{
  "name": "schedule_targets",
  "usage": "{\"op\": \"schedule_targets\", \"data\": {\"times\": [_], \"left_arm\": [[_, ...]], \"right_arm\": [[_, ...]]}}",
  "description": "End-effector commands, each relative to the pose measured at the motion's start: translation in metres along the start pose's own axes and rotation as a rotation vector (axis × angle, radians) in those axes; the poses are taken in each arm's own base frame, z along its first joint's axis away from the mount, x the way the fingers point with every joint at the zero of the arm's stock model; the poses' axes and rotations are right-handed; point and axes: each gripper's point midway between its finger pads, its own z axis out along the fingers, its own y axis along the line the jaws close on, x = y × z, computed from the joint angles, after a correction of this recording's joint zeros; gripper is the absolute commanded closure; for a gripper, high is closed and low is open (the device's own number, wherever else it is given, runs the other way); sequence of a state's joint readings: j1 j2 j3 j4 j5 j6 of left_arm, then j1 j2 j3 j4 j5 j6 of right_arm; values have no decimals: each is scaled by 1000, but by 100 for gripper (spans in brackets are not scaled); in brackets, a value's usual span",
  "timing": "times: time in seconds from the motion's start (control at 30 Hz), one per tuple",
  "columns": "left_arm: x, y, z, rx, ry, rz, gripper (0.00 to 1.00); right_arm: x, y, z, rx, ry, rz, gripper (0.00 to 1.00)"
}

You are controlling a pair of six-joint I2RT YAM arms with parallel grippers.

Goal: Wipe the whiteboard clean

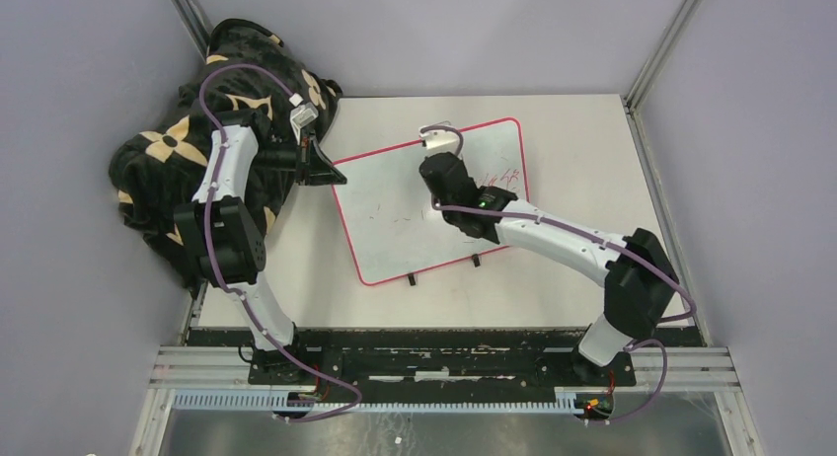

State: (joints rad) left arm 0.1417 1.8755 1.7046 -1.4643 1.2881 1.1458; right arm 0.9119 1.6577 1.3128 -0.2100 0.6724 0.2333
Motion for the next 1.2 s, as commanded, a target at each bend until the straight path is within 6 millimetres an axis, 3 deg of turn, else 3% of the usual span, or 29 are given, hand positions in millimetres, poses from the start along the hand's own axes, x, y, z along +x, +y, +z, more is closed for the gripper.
{"op": "schedule_targets", "data": {"times": [0.0, 0.37, 0.47, 0.57, 0.67, 0.8, 0.87, 0.9, 1.03, 1.17], "left_arm": [[-6, -12, -6, -32, 33, 134, 97], [-6, -15, -6, -32, 31, 129, 97], [-7, -17, -6, -32, 31, 131, 97], [-6, -18, -6, -33, 32, 133, 97], [-3, -18, -6, -33, 37, 130, 97], [-2, -18, -6, -34, 42, 126, 97], [-1, -17, -6, -34, 44, 127, 97], [-1, -17, -7, -36, 47, 128, 97], [0, -16, -7, -39, 51, 131, 97], [-1, -16, -8, -42, 52, 135, 97]], "right_arm": [[0, -19, 2, 50, -6, 20, 99], [4, 147, -20, -247, -9, -88, 99], [4, 171, -22, -288, -5, -109, 99], [-1, 179, -22, -300, -8, -123, 99], [-8, 167, -17, -240, -28, -150, 99], [-10, 123, -5, -121, -10, -154, 99], [-8, 89, 3, -59, 7, -132, 99], [-5, 56, 8, -4, 22, -102, 99], [5, -25, 13, 115, 41, -36, 99], [14, -77, 4, 226, 36, -32, 99]]}}
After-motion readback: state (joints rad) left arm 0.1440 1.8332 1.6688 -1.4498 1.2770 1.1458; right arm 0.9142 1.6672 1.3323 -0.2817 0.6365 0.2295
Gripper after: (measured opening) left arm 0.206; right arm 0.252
